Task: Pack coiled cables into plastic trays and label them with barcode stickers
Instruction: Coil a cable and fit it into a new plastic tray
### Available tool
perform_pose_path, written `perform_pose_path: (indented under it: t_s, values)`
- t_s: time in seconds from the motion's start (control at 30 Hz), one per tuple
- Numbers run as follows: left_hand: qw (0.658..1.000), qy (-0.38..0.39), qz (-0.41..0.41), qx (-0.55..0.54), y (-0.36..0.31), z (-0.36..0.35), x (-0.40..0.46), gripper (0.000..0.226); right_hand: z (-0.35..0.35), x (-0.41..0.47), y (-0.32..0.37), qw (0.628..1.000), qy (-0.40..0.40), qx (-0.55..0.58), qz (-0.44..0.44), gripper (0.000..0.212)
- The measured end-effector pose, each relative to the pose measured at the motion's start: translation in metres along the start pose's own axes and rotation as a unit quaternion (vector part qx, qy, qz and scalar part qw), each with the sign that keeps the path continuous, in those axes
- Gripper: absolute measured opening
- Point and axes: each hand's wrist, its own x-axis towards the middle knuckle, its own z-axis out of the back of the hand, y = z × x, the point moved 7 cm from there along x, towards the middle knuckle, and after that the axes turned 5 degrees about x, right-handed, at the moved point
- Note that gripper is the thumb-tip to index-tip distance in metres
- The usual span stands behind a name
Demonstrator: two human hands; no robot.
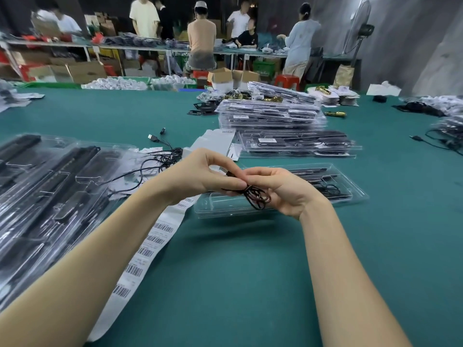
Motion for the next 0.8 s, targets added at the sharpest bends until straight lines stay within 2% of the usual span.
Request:
perform_pose_path:
  t_s: [0.07,0.17,0.3,0.43,0.63,0.8]
  values:
    - [0.998,-0.014,0.005,0.054,-0.003,0.003,-0.001,0.007,0.000,0.001,0.000,1.000,0.000,-0.003,0.001,0.035]
    - [0.988,-0.052,-0.003,0.145,-0.009,0.006,-0.001,0.010,0.002,0.002,0.003,1.000,-0.004,-0.017,0.011,0.015]
    - [0.950,-0.151,-0.025,0.273,-0.022,0.011,-0.001,0.017,0.003,0.000,0.013,0.998,-0.018,-0.053,0.029,0.017]
    - [0.921,-0.204,-0.057,0.327,-0.029,0.010,-0.003,0.015,0.000,0.000,0.016,0.997,-0.028,-0.048,0.052,0.018]
    - [0.895,-0.232,-0.136,0.357,-0.043,0.010,-0.008,0.012,0.005,0.001,0.008,0.998,-0.045,-0.007,0.045,0.011]
    - [0.884,-0.237,-0.147,0.374,-0.027,0.006,-0.004,0.034,0.003,-0.001,0.005,0.998,-0.021,-0.005,0.052,0.015]
